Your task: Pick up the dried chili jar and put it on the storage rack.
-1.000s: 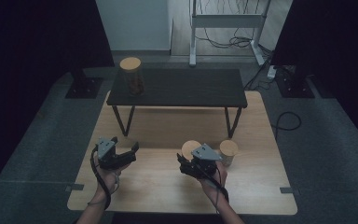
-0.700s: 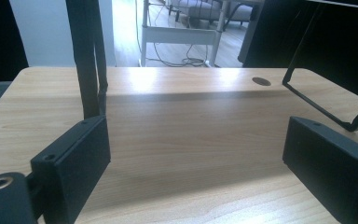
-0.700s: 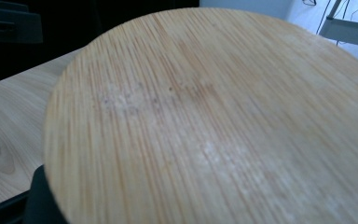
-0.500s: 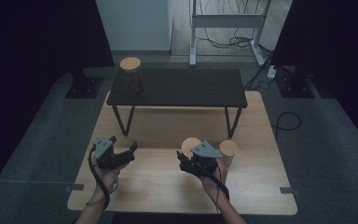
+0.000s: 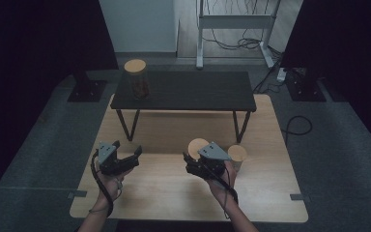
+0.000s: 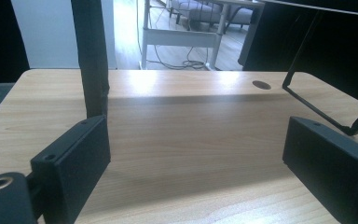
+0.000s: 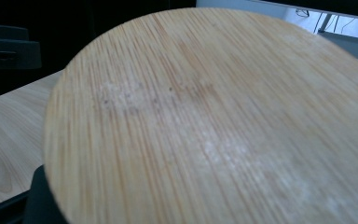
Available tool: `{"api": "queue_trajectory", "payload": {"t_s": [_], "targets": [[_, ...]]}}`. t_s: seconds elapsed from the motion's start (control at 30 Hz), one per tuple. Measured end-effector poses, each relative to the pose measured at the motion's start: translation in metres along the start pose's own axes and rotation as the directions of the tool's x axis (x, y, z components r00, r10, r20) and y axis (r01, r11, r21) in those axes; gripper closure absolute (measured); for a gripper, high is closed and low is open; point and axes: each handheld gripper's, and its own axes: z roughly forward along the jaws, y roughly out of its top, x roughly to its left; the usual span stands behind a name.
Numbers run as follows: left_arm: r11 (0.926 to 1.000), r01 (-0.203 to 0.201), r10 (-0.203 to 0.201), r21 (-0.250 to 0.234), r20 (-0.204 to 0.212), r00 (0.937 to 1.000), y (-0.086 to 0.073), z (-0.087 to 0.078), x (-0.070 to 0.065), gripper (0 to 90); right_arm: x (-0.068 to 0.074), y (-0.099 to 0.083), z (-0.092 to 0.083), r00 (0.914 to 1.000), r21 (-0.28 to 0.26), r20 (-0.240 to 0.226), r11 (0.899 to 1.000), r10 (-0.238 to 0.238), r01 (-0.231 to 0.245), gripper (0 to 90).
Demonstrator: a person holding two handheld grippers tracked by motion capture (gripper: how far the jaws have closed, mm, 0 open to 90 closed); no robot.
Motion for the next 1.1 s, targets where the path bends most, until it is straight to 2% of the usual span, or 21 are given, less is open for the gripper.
{"api": "queue_trajectory", "payload": {"t_s": [1.1], "targets": [[0.9999,0.009,-0.009,-0.011,-0.003,1.0000,0.001,-0.002,0.002,7.1,0.000,0.016,0.000,0.9997,-0.017,0.005,1.000,-0.024,0.024,25.3]]}}
